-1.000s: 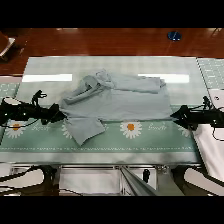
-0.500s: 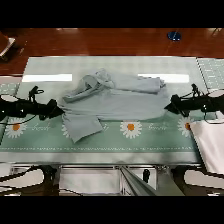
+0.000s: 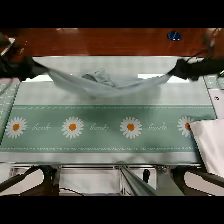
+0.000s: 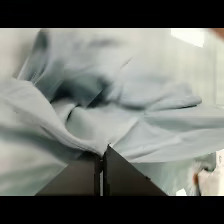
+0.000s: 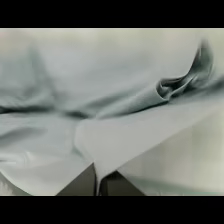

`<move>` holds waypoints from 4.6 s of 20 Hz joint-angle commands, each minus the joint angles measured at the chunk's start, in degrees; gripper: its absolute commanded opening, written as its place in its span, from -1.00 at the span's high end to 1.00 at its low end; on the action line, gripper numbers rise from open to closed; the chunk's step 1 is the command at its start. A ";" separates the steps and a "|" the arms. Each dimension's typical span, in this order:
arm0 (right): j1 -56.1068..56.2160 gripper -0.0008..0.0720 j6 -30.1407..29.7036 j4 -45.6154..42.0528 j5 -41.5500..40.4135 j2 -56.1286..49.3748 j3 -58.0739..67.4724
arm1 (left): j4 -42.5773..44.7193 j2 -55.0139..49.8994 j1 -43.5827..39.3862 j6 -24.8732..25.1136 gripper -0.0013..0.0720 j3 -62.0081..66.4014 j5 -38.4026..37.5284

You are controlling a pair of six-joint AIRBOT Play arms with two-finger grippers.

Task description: Fold the shirts.

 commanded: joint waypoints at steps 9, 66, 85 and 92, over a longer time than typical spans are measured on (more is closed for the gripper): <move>0.59 0.91 2.10 -20.98 9.07 34.18 27.36 | 22.77 39.82 6.47 -5.33 0.92 13.75 12.37; 0.04 0.90 3.52 -20.96 5.03 -20.48 -6.38 | 32.61 -27.12 -7.67 1.38 0.91 3.85 -10.32; -16.94 -0.15 -4.63 -9.40 -4.52 18.32 -40.76 | 26.36 4.31 15.08 1.40 -0.42 -34.97 -4.20; -16.65 -0.14 -8.39 -0.24 -2.34 26.36 -54.01 | 26.99 7.58 15.93 -1.09 -0.42 -45.57 -3.96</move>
